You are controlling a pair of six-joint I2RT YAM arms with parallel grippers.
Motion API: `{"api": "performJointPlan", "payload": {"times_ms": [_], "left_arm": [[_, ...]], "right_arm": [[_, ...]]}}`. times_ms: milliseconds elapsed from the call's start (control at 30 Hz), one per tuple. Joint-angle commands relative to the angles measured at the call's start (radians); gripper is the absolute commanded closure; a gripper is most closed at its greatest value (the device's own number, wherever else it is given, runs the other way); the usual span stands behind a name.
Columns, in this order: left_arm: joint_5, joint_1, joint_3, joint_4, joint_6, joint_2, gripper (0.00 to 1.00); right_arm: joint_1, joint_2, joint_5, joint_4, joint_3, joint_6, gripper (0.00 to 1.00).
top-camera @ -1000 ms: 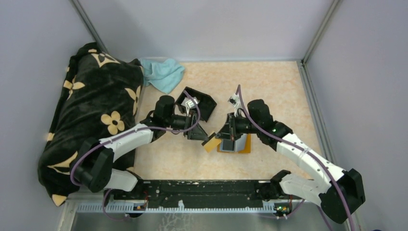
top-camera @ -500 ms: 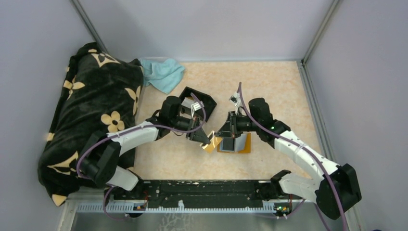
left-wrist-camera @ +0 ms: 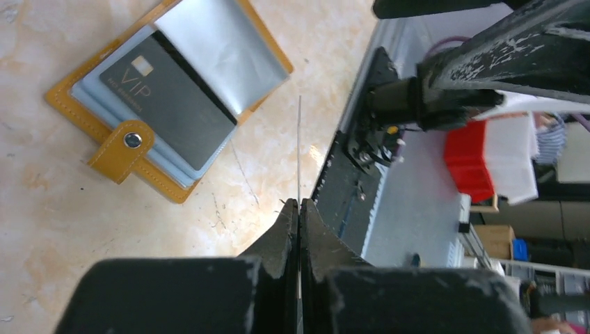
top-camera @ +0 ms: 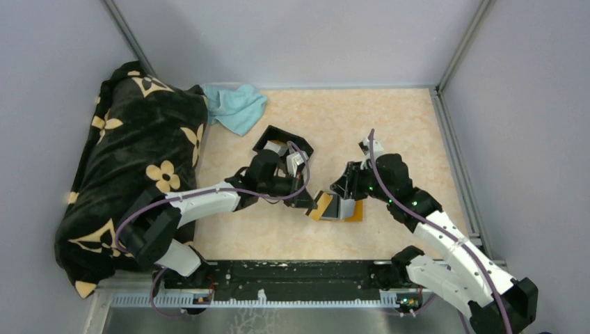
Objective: Put the credit cards into the card holder
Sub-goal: Pick up the credit card from the storage box, then turn over the card slot in the card holder.
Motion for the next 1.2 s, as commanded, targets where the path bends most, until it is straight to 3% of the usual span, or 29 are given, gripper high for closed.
{"api": "performJointPlan", "payload": {"times_ms": [0, 167, 433, 800, 1167], "left_arm": [[-0.300, -0.086, -0.001, 0.039, -0.094, 0.049, 1.00], [-0.524, -0.165, 0.087, -0.036, -0.135, 0.125, 1.00], [-0.721, -0.207, 0.261, -0.266, -0.169, 0.229, 1.00], [-0.800, -0.208, 0.375, -0.403, -0.135, 0.289, 1.00], [-0.825, -0.205, 0.394, -0.472, -0.126, 0.270, 1.00]], "right_arm": [[-0.002, -0.070, 0.255, -0.043, -0.068, 0.051, 0.56], [-0.002, -0.083, 0.350, -0.057, -0.133, 0.101, 0.64], [0.000, -0.018, 0.286, 0.028, -0.196, 0.148, 0.77], [0.000, 0.115, 0.263, 0.141, -0.258, 0.174, 0.91], [-0.001, 0.203, 0.253, 0.217, -0.300, 0.182, 0.95]]}}
